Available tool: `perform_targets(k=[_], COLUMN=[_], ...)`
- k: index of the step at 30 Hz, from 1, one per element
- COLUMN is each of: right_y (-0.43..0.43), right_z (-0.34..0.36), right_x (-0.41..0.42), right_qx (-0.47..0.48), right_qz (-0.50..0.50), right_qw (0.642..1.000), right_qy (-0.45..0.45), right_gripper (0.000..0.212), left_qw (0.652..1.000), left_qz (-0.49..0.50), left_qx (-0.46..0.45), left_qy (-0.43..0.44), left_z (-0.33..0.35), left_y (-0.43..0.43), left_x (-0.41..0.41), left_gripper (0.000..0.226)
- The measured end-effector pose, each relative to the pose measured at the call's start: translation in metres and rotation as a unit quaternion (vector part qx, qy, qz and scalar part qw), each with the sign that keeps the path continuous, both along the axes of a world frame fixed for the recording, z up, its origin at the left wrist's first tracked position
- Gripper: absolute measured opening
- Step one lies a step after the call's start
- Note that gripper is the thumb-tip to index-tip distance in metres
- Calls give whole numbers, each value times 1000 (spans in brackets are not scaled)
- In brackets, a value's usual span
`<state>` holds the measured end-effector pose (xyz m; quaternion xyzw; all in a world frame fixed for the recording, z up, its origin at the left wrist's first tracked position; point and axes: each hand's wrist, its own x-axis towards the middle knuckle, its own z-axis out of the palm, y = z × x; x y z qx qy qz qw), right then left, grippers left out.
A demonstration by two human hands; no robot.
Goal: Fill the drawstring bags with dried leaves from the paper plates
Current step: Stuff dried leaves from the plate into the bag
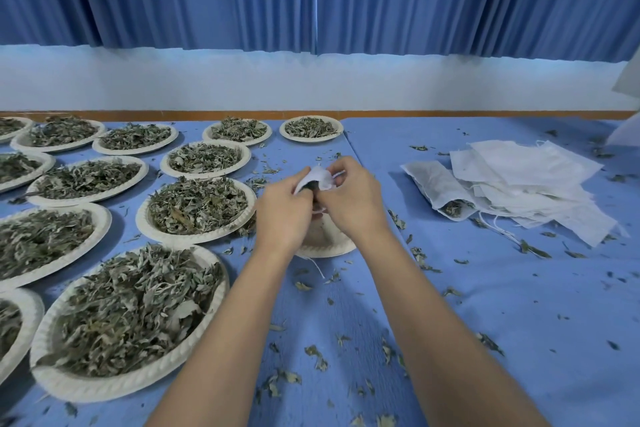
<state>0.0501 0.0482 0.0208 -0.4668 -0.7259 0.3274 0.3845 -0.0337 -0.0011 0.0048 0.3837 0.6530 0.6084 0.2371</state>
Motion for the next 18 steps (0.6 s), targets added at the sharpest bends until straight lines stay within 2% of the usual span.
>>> perform_targets(k=[2,5,8,12,14,16,18], right_y=[3,9,12,16,17,15,14], right_z=[-7,-17,-26,-25,-20,-16,-16], right_x=[-1,3,7,10,13,16,20], right_qx=[33,47,40,13,-45,-98,-95], right_qz=[-25,-70,-90,-69,-25,15,9], right_qw=[999,996,995,997,996,986,985], right_qy=[-27,-29,-19,19,74,136,143], right_gripper=[18,15,15,19,27,41,53], left_qw=[999,997,995,985,990,1000,997], left_qz=[2,-31,-56,-5,-3,-22,-34], left_qx=[1,1,-11,-41,-39,-10,7], left_qy=[32,66,80,166,133,18,-65], left_z=[0,-3,-5,-6,-6,-6,-6], left_y=[-1,-2,-2,3,4,5,10], left_x=[9,20,25,21,17,18,22], left_gripper=[26,23,26,42,50,53,54])
